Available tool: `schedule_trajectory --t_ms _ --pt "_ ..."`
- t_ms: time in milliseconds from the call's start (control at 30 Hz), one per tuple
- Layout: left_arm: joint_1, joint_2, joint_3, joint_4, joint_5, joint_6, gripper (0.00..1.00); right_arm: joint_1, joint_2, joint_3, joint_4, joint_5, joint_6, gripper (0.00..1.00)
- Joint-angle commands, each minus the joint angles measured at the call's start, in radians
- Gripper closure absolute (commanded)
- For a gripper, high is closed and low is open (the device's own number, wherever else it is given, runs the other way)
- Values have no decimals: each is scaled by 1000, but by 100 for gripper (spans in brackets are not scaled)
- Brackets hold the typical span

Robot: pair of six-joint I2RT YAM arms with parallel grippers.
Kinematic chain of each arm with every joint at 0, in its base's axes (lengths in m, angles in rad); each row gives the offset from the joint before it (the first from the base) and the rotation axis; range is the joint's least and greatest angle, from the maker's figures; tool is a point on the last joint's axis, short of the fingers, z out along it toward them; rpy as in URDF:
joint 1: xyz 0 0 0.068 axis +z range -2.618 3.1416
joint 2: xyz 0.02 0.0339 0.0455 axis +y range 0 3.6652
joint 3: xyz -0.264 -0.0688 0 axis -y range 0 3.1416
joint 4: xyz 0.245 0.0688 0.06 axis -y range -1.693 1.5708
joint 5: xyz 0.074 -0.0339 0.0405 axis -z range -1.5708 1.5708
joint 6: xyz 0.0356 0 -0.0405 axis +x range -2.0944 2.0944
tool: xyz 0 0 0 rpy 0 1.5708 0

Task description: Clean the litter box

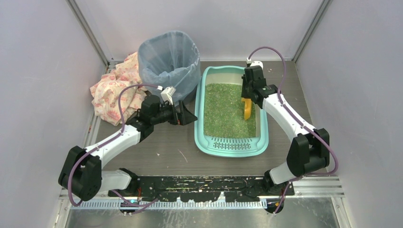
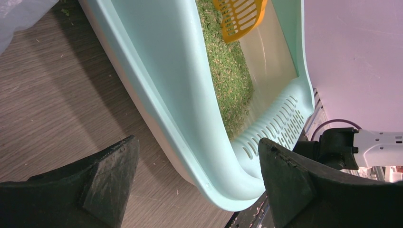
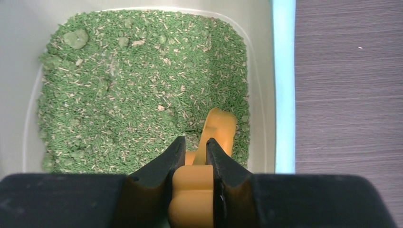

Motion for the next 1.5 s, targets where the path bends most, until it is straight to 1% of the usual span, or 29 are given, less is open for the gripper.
schedule_trajectory --t_ms 0,67,233,433,700,1100,1300,1467 --pt "1 -6 27 34 9 26 6 -30 -35 -26 61 -161 61 99" --pt "1 -6 27 34 9 25 6 -58 -58 -40 101 -244 88 99" --pt "1 -8 25 34 9 25 6 -104 -84 -63 160 -382 143 99" --pt "2 -9 25 34 9 25 6 -127 -65 -95 212 -441 172 99" --pt "1 -3 26 34 7 27 6 -135 -37 -140 317 -556 235 99" --pt "2 3 26 38 8 24 6 -137 92 -228 611 -753 386 99" --pt "1 1 25 40 12 22 6 -138 113 -257 697 -805 433 99" --pt "1 -6 24 40 12 21 6 -172 92 -285 760 -855 482 99"
